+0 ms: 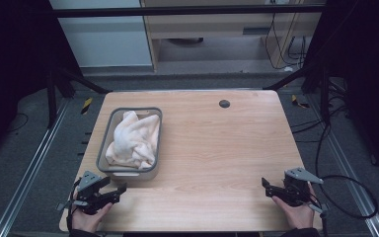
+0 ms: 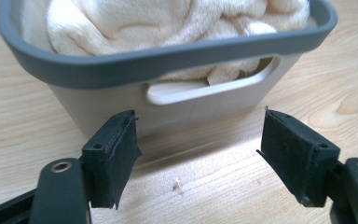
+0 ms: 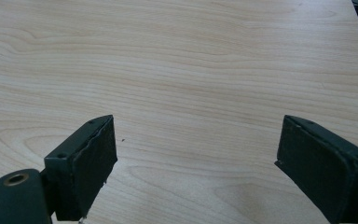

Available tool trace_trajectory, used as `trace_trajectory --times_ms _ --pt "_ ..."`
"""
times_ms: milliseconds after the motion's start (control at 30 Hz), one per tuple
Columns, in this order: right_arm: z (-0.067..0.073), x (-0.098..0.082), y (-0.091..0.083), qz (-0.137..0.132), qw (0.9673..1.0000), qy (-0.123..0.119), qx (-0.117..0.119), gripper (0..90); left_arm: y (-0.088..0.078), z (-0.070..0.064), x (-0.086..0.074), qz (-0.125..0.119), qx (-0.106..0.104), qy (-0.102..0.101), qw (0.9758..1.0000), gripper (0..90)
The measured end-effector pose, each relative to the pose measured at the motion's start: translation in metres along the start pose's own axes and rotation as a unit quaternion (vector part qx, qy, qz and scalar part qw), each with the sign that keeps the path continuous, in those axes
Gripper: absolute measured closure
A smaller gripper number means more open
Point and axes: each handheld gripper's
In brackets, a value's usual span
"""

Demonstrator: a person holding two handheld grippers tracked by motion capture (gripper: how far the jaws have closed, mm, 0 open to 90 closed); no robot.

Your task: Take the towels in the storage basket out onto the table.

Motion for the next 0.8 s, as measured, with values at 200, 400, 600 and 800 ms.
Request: trace_trajectory --times_ms 200,400,600,800 --pt "0.000 0.001 -0.003 -0.012 0.9999 0.003 -0.002 12.5 -0.004 -0.001 0.004 -0.008 0.001 -0.005 1.0000 29.3" --pt "0.002 0.000 -0.001 -0.003 1.0000 -0.003 0.002 12.3 -0.011 -0.001 0.011 -0.022 -0.004 -0.016 0.9996 29.8" --pt "0.002 0.000 -0.001 -0.005 1.0000 -0.005 0.002 12.0 -0.017 -0.004 0.019 -0.036 -0.002 -0.012 0.9993 29.8" --pt "0.004 0.000 -0.001 -0.002 1.0000 -0.005 0.004 11.6 -0.019 -0.005 0.026 -0.040 -0.004 -0.005 0.9992 29.5"
Point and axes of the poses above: each handheld gripper's, and its own axes: y roughly forward along the jaws, x roughly out of its top, z roughly to its left, and after that the axes turned 8 degrees about -z, right-handed
